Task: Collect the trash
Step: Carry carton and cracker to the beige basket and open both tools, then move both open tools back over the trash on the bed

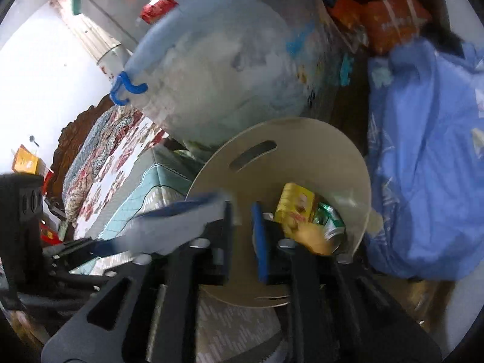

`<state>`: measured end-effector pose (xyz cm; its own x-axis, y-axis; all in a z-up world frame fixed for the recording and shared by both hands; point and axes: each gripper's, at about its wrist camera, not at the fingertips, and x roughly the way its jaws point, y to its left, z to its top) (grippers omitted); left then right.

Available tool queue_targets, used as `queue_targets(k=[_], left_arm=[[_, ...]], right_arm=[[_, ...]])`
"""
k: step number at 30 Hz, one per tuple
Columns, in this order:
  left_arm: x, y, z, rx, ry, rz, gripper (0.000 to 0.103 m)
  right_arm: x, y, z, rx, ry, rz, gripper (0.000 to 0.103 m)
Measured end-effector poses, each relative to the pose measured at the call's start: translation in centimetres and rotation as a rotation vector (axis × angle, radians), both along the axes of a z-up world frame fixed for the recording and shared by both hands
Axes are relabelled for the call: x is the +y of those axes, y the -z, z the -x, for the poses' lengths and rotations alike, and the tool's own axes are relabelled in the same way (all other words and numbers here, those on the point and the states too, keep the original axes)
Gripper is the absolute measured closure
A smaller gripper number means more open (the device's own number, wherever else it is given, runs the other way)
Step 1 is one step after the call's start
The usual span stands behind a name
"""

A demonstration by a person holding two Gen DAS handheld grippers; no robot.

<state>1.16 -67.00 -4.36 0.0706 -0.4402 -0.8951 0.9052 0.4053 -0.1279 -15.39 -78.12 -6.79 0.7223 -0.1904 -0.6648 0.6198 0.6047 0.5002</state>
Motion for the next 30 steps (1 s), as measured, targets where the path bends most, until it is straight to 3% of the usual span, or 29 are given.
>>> queue_targets(k=[1, 2, 7, 10, 16, 20, 25, 30], left_arm=[[0.8, -0.8, 0.0, -0.008, -0.006, 0.021, 0.036], [1.6, -1.5, 0.0, -0.01, -0.008, 0.04, 0.036], [10.2, -6.0, 0.4, 0.019, -0.021, 0.19, 0.036], [18.7, -6.8, 1.4, -0.003, -0.066, 0.231, 0.036], [33.2, -3.5, 3.4, -0.006, -0.203, 0.136, 0.037], [43.8, -1.4, 2.9, 0.028, -0.364, 0.049, 0.037], [52.2, -0.5, 0.9, 0.096, -0.566, 0.079, 0.038], [55.9, -1.2, 0.1, 0.099, -0.613, 0.164, 0.038]], right_arm=[[0.3, -0.3, 0.2, -0.007, 0.012, 0.012, 0.021], [0.8, -0.8, 0.4, -0.027, 0.028, 0.031, 0.017], [4.2, -3.6, 0.9, -0.119, -0.014, 0.074, 0.021], [7.4, -4.7, 1.1, -0.177, -0.07, 0.062, 0.021], [14.8, -3.7, -0.9, -0.187, -0.232, -0.011, 0.023], [20.3, -2.8, -4.2, -0.143, -0.367, -0.032, 0.028], [26.0, -2.7, -10.2, -0.122, -0.499, -0.065, 0.034], [27.8, -1.6, -18.2, -0.078, -0.504, -0.131, 0.033]])
